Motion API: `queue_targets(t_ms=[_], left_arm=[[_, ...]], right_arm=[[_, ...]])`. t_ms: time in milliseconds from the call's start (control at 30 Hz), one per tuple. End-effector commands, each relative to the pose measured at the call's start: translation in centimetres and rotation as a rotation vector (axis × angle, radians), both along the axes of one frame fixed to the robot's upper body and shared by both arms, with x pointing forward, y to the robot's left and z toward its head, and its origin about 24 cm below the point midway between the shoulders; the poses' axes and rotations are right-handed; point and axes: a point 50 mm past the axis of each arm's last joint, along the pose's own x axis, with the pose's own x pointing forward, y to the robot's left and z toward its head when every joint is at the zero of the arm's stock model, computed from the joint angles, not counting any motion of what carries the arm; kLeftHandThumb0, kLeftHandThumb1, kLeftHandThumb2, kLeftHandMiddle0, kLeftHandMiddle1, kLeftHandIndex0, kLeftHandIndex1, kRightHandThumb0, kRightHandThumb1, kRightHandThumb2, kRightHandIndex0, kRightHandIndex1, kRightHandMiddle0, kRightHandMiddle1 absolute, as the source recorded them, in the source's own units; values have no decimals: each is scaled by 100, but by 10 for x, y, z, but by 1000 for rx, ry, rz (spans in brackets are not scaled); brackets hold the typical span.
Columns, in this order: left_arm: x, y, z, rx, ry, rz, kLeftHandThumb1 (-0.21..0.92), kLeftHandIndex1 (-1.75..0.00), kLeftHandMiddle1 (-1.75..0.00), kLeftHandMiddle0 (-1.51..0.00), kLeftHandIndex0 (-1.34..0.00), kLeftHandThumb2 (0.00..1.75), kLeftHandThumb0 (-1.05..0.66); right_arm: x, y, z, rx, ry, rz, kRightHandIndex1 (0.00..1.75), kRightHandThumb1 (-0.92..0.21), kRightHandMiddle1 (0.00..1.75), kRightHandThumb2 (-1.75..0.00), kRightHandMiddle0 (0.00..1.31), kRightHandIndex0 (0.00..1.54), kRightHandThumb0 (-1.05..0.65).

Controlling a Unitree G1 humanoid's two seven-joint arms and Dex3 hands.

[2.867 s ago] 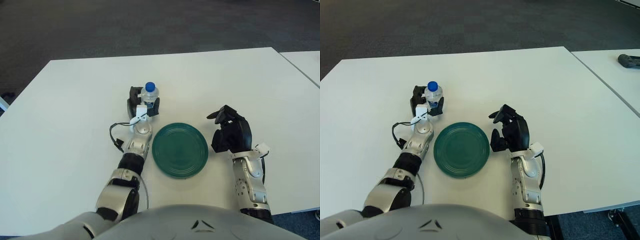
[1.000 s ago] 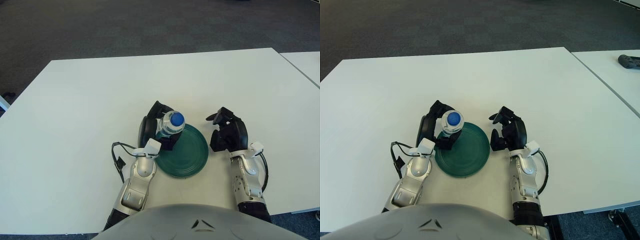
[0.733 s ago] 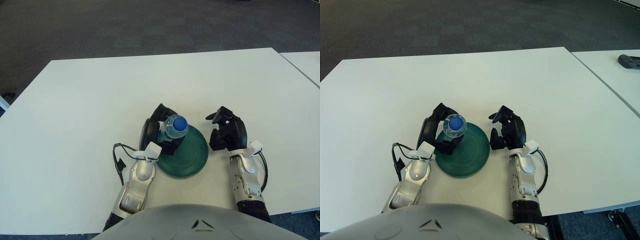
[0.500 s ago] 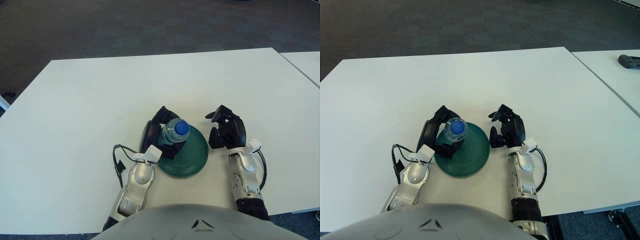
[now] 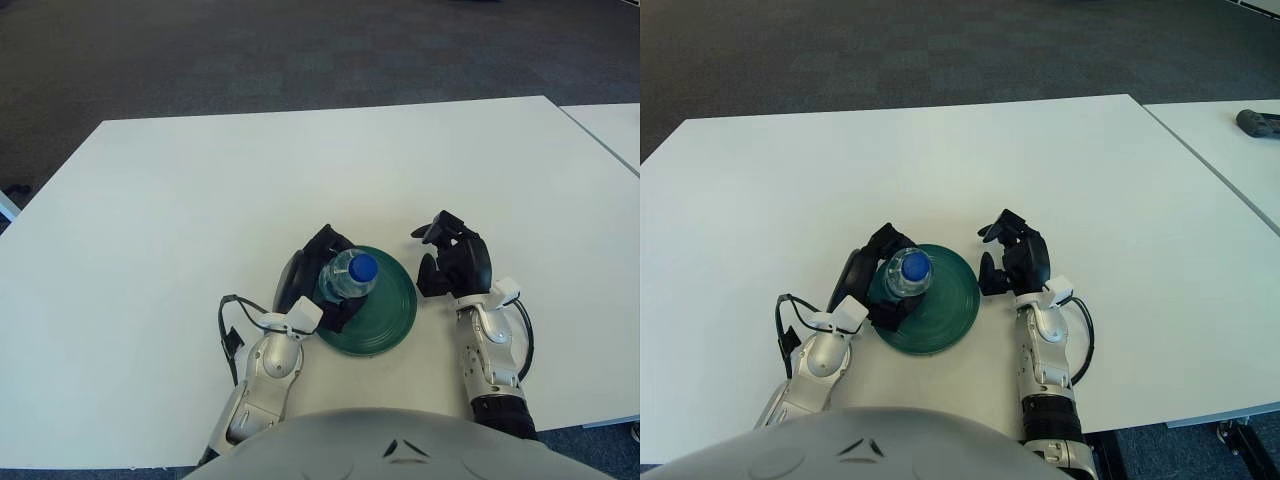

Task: Put the bottle into the plate.

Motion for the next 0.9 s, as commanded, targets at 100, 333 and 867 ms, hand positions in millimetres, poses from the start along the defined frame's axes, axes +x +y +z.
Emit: queue_targets(t_ms=[100,333,867], left_arm=[[-2,-16,6,-64,-21,-41,31,-175,-175,-128,-98,127,-7],[-2,-19,-5,-59,-27,-32,37,-175,-175,-129,-97,121,-9],[3,-27,-15,-40,-64,-14,33,-175,-175,-127,-98,125,-8]], right_arm=[[4,2,5,-7,-25,4,175,10,131,-164,95,87,-2],[4,3,6,-2,-27,5,175,10,132,-165,94,88,-2],[2,7,8,12,-45,5,175,11,132,-165,96,87,-1]])
